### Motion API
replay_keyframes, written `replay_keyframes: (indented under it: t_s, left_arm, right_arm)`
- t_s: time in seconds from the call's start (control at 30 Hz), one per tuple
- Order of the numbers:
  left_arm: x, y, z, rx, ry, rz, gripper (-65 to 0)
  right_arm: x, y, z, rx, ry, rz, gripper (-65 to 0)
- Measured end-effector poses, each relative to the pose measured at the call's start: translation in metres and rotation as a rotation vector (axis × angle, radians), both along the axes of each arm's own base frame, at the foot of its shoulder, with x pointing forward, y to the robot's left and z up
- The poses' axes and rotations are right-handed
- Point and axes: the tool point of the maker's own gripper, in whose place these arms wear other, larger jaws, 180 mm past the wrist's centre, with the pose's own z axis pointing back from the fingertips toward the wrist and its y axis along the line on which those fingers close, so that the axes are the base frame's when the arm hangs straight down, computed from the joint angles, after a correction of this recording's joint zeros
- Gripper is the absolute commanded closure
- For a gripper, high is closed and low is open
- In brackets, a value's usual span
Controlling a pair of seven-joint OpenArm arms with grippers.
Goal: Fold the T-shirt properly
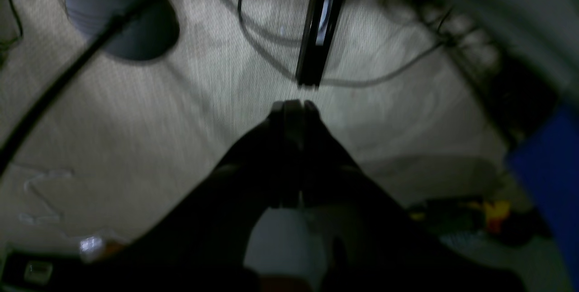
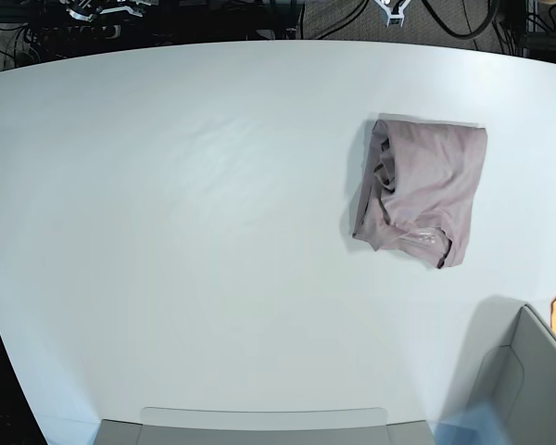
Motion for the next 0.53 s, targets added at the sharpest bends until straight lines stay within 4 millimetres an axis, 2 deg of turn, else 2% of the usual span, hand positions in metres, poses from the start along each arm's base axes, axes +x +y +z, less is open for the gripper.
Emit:
replay_keyframes:
  t_s: [0.2,0.37,0.47,0.53]
  left_arm:
    - [0.009,0.007,-0.007,0.015,-0.01,0.011,0.0]
    - [0.011,0.004,-0.008,0.007,-0.019,0.013,0.0]
    - [0.014,0.005,-0.008,0.01,-0.029,0.014,0.0]
    - [0.015,0.006,-0.009,0.013,-0.036,0.015,0.0]
  right_arm:
    - [-0.008,-0.002,-0.011,0.033,0.019,0.142,0.0]
    - [-0.011,0.007,-0.015,0.064,0.028,0.267,0.0]
    - [-0.007,0.003,-0.017,0.05,0.031,0.294,0.0]
    - [-0.001,-0.011,-0.017,0.007,0.04,0.303,0.0]
